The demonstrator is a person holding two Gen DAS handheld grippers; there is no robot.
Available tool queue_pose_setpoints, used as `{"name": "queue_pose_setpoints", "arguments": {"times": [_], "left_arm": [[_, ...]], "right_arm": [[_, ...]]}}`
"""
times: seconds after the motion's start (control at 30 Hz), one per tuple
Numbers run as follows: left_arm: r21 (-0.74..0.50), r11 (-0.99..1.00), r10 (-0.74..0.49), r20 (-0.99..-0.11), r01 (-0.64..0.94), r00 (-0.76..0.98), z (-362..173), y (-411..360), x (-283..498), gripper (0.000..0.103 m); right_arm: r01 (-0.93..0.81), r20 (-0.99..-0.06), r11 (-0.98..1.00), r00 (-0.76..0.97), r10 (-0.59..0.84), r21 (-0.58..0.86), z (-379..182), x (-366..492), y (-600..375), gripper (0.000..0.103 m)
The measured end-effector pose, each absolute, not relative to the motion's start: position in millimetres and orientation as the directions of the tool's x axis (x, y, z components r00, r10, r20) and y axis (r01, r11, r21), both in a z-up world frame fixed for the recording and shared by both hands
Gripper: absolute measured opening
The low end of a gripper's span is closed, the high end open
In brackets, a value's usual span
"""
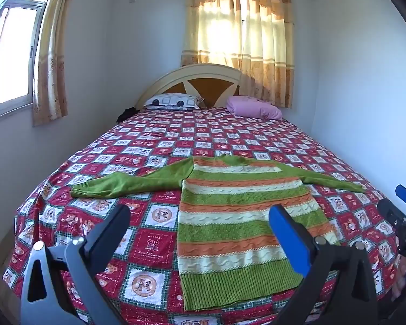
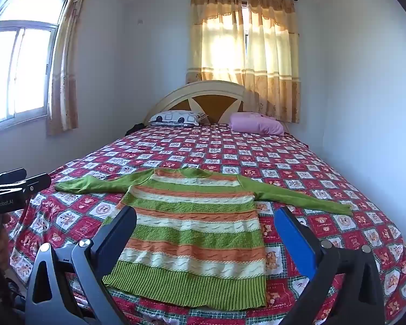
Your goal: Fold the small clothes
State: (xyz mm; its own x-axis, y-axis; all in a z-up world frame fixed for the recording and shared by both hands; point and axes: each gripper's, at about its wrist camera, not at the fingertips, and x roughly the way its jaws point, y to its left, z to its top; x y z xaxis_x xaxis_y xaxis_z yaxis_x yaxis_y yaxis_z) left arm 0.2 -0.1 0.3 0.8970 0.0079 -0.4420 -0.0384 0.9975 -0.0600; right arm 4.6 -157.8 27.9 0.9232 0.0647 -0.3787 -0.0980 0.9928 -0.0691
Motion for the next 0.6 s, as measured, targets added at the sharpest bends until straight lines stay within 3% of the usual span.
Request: {"name": "queue_pose_setpoints", "arguments": {"times": [0.6], "left_arm": [[-0.057, 0.997, 0.018, -0.452, -0.049, 0.892, -5.7, 1.6, 3.6, 0.103]], "right_arm": [[-0.098, -0.382, 0.992, 0.922, 0.059, -0.083, 20.8, 6.1, -156.2, 0.102]]}}
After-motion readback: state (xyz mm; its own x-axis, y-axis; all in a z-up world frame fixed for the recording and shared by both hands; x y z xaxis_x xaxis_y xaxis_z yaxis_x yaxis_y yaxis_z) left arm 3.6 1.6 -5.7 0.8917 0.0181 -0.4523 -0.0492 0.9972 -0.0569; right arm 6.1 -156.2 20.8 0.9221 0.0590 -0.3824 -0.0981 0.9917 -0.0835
